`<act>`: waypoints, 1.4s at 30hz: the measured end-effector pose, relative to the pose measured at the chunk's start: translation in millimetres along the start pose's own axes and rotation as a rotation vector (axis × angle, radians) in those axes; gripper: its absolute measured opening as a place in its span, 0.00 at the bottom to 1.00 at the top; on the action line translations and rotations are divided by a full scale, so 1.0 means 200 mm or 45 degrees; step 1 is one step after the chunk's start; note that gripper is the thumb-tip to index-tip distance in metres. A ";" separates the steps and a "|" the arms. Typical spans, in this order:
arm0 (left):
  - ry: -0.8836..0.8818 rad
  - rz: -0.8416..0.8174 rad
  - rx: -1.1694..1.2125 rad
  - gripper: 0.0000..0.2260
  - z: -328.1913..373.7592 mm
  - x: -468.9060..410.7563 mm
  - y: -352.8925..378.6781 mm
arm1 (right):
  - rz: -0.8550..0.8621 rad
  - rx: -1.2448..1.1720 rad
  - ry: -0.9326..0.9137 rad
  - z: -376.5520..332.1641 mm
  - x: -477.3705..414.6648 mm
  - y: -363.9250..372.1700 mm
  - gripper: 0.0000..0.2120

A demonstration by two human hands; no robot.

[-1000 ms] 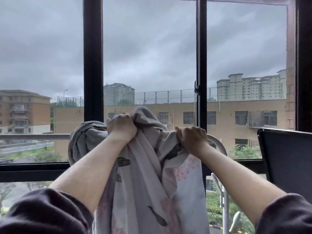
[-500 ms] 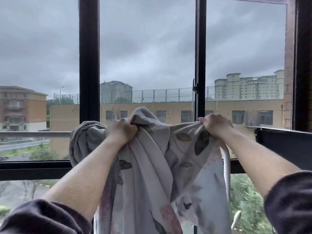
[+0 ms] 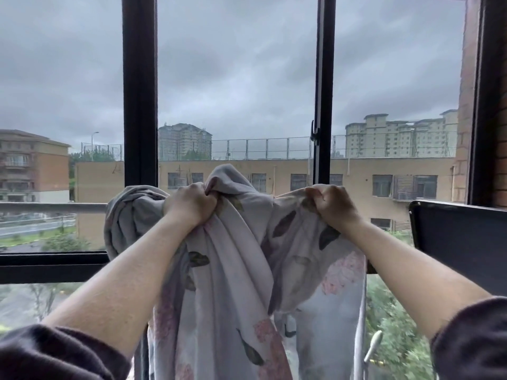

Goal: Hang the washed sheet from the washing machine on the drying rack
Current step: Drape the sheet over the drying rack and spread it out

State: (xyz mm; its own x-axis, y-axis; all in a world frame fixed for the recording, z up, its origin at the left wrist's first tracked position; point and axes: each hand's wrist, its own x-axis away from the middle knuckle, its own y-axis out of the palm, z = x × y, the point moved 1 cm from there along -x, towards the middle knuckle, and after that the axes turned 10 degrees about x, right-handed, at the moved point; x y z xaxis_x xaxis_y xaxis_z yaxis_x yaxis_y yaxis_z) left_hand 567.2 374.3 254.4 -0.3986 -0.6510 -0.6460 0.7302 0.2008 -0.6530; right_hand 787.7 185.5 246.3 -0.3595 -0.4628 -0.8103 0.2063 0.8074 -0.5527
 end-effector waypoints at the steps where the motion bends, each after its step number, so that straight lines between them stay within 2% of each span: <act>1: 0.003 0.003 0.004 0.24 0.00 0.00 0.00 | 0.029 -0.036 0.126 0.05 0.00 -0.02 0.16; 4: -0.016 0.019 0.019 0.24 -0.01 0.00 0.00 | -0.096 -0.028 0.338 0.16 0.04 -0.02 0.21; 7: -0.059 0.061 0.004 0.23 0.01 0.03 0.00 | -0.070 0.118 0.202 0.14 0.14 -0.01 0.27; 9: -0.033 0.145 0.014 0.20 0.02 0.08 0.01 | -0.046 0.248 0.079 0.09 0.23 0.03 0.27; 12: 0.108 0.255 0.156 0.16 0.06 0.18 0.06 | 0.021 0.335 0.059 0.06 0.33 0.08 0.28; 15: 0.252 0.281 0.367 0.20 0.08 0.26 0.07 | 0.132 0.345 -0.023 -0.02 0.35 0.08 0.31; 17: 0.299 0.177 0.582 0.20 0.11 0.29 0.02 | 0.111 0.215 -0.111 -0.14 0.32 0.05 0.31; 20: 0.201 -0.191 1.146 0.17 0.13 0.29 -0.10 | -0.045 -0.259 -0.056 -0.37 0.23 0.01 0.37; 21: 0.170 -0.177 1.174 0.18 0.10 0.29 -0.13 | -0.070 -0.366 -0.031 -0.44 0.19 0.00 0.38; 22: 0.166 -0.069 1.055 0.19 0.06 0.29 -0.16 | -0.090 -0.412 -0.048 -0.50 0.16 -0.01 0.37; 23: 0.154 0.161 0.823 0.19 -0.02 0.28 -0.17 | -0.117 -0.415 -0.093 -0.55 0.14 -0.02 0.35; 24: 0.117 0.404 0.538 0.16 -0.11 0.27 -0.19 | -0.154 -0.373 -0.151 -0.61 0.12 -0.03 0.34; 25: 0.021 0.548 0.359 0.12 -0.20 0.28 -0.20 | -0.205 -0.278 -0.210 -0.67 0.10 -0.02 0.32; 26: -0.112 0.621 0.279 0.12 -0.28 0.29 -0.20 | -0.275 -0.147 -0.264 -0.71 0.09 0.00 0.31; 28: -0.386 0.655 0.369 0.18 -0.40 0.32 -0.21 | -0.357 0.105 -0.363 -0.81 0.07 0.07 0.21; 30: -0.579 0.569 0.714 0.22 -0.47 0.34 -0.19 | -0.264 0.233 -0.430 -0.85 0.06 0.14 0.11; 32: -0.634 0.291 1.013 0.18 -0.51 0.36 -0.15 | -0.203 0.190 -0.414 -0.84 0.03 0.14 0.11; 34: -0.546 0.077 1.124 0.07 -0.51 0.40 -0.15 | -0.166 0.047 -0.327 -0.78 0.01 0.11 0.12; 36: -0.466 0.084 1.153 0.08 -0.48 0.41 -0.19 | -0.151 0.059 -0.191 -0.69 -0.01 0.09 0.12; 38: -0.360 0.073 1.290 0.08 -0.38 0.39 -0.22 | -0.145 0.263 -0.165 -0.66 -0.01 0.11 0.12; 40: -0.233 -0.081 1.388 0.10 -0.26 0.37 -0.26 | -0.107 0.406 -0.219 -0.70 0.03 0.13 0.15; 42: -0.113 -0.241 1.300 0.12 -0.19 0.38 -0.28 | 0.084 0.290 -0.313 -0.78 0.14 0.12 0.16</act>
State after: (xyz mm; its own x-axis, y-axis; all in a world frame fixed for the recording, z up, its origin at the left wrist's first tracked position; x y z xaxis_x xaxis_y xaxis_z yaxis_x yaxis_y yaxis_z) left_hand 475.7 341.6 226.5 -0.5433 -0.6674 -0.5094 0.7988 -0.5976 -0.0689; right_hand 641.8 248.9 241.5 -0.1144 -0.5091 -0.8530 0.4299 0.7488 -0.5045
